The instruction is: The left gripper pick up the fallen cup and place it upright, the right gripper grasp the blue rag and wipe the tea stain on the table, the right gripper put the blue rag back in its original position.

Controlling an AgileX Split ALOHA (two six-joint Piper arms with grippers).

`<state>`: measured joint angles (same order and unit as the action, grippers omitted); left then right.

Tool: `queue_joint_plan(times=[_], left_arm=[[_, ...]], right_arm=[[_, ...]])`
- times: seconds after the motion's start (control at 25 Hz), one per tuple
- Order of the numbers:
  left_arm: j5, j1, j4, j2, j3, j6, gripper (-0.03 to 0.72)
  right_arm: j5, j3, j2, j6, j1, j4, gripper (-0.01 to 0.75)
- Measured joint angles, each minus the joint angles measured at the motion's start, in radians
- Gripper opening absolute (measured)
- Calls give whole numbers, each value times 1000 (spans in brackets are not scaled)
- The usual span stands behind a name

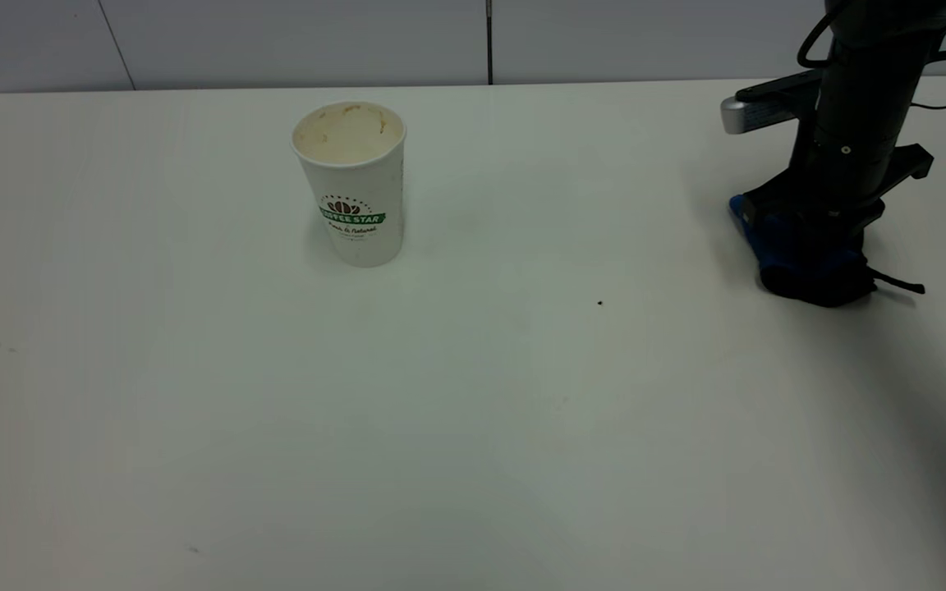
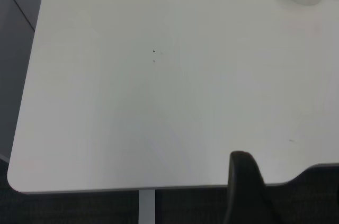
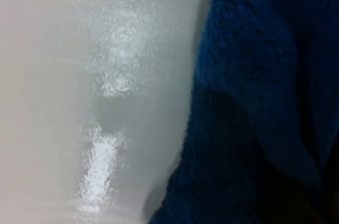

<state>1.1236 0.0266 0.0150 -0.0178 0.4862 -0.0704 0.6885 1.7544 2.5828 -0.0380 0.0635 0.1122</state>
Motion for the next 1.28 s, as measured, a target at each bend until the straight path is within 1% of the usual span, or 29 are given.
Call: queue_joint_plan(times=[0.04,0.12,0.24,0.32,0.36,0.44,0.56,0.72,0.8,0.92,1.12,1.28], left_arm=[[0,0,0,0,0,0,443],[0,0,0,0,0,0,443],[0,0,0,0,0,0,443],[0,0,0,0,0,0,443],[0,0,0,0,0,1,443],[0,0,0,0,0,1,443],[0,0,0,0,0,1,443],[0,0,0,0,0,1,443],[0,0,0,0,0,1,443],[0,0,0,0,0,1,443],[0,0,0,0,0,1,443],[0,0,0,0,0,0,443]], right_arm=[[1,-2,-4,-3,0,-8,184],[18,-11,-23,-8,0,-20,292],[108,-20,-83,-8,0,-40,502],[161,-27,-152,-8,0,-60,602],[182,-35,-198,-8,0,-75,639],[204,-60,-291,-15,0,-112,671],[220,-118,-454,-64,0,-155,666],[238,-220,-650,-100,0,-196,598],[240,-298,-760,-103,0,-201,560],[239,-444,-929,-103,0,-204,538],[241,-743,-1227,-103,0,-203,535],[261,-935,-1461,-93,0,-202,535]])
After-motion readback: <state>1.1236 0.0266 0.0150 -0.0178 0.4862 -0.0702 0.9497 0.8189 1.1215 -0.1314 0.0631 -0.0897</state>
